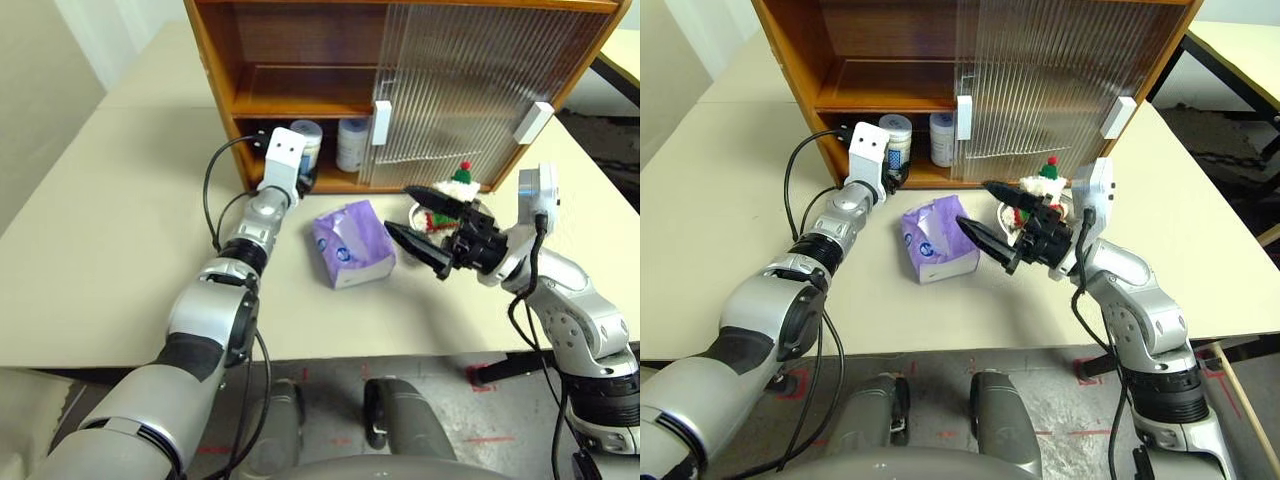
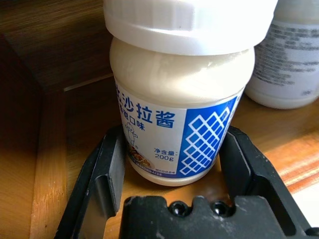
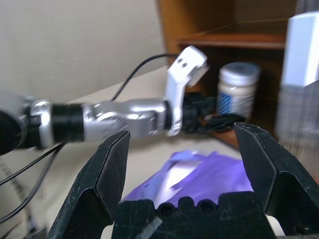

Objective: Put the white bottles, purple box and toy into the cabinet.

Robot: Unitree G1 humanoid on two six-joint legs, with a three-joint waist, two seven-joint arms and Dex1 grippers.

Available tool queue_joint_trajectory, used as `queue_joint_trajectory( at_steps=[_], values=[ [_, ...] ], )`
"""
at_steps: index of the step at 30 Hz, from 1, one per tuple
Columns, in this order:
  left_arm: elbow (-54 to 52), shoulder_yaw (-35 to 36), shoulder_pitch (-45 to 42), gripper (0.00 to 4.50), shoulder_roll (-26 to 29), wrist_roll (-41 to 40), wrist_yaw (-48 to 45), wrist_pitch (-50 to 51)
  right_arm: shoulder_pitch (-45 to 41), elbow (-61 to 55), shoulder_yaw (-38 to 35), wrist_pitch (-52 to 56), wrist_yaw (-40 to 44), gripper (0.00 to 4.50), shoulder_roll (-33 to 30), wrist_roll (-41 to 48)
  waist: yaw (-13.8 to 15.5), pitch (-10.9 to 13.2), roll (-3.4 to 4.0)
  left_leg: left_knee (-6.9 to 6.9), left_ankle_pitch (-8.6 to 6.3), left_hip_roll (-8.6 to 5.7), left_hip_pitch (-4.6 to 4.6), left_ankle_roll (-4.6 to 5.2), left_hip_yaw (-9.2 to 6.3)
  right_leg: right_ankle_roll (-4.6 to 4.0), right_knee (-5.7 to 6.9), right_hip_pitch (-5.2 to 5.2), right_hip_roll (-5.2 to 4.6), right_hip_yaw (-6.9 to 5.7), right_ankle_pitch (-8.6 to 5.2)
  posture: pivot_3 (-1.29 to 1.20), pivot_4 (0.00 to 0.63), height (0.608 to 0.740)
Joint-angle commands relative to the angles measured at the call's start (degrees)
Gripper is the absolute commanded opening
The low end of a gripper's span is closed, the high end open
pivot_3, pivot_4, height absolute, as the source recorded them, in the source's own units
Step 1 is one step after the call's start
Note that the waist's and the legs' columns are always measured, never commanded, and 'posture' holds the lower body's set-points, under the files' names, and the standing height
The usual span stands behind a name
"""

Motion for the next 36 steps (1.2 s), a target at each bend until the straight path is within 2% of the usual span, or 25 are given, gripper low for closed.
queue_joint_trajectory(
  at_steps=[1, 7, 13, 17, 28, 34, 36],
  values=[
    [2.1, 1.2, -1.6, 3.05, -0.5, -0.3, 1.5, -1.2, -0.2, -2.7, 0.5, 1.7, -2.8, 4.5, 0.5, -0.1, -0.1, 0.2, -0.01, 0.0, 0.0, 0.01, -0.01, 0.0, 0.0, 0.0, 0.0, 0.0, -0.01, 0.0, 0.0, -0.1, 0.141, 0.74],
    [3.6, 3.3, -2.7, 3.05, -0.9, -1.1, 1.5, -0.6, 1.7, -5.6, 1.3, 3.0, -4.1, 4.5, 0.4, 0.3, -0.7, 0.9, -0.1, 0.0, 0.0, 0.01, -0.01, 0.0, 0.0, 0.03, 0.0, 0.01, -0.11, -0.01, 0.0, -0.12, 0.149, 0.74],
    [4.2, 5.4, -3.5, 3.05, -1.7, -2.2, 0.6, 0.5, 4.0, -8.0, 0.1, 3.4, -2.0, 4.5, -1.3, 2.7, -1.1, 1.1, -0.11, -0.02, 0.0, 0.01, -0.04, 0.0, -0.01, 0.07, -0.03, 0.0, -0.12, -0.02, -0.02, -0.15, 0.145, 0.74],
    [4.3, 6.3, -3.7, 4.47, -1.8, -2.4, 0.8, 0.7, 4.4, -7.8, -1.1, 3.4, -1.5, 4.5, -2.7, 3.5, -1.1, 1.1, -0.11, -0.03, 0.0, 0.0, -0.04, 0.0, -0.01, 0.08, -0.04, 0.0, -0.12, -0.03, -0.02, -0.14, 0.14, 0.74],
    [3.2, 6.0, -2.5, 4.47, -1.5, -1.7, -1.6, -0.8, 3.2, -4.8, -0.6, 2.3, 0.5, 4.5, -2.7, 2.7, -1.1, 1.1, -0.11, -0.03, 0.0, 0.0, -0.05, 0.0, 0.0, 0.08, -0.09, 0.01, -0.1, -0.06, -0.02, -0.1, 0.126, 0.74],
    [-2.0, 5.5, 2.8, 4.47, -2.6, -2.9, -6.1, -1.4, 2.1, -3.6, 1.0, 2.7, 1.7, 4.5, -1.9, 2.6, -1.1, 1.1, -0.11, -0.06, 0.0, 0.0, -0.06, 0.0, 0.01, 0.08, -0.1, 0.0, -0.1, -0.09, -0.02, -0.08, 0.117, 0.74],
    [-9.5, 4.6, 8.6, 4.47, -2.6, -3.4, -8.9, 0.1, 1.6, -3.5, 1.4, 2.9, 1.8, 4.5, -1.3, 2.9, -1.1, 1.1, -0.1, -0.07, 0.0, 0.01, -0.06, 0.0, 0.0, 0.07, -0.11, 0.01, -0.1, -0.09, -0.01, -0.06, 0.115, 0.74]
  ],
)
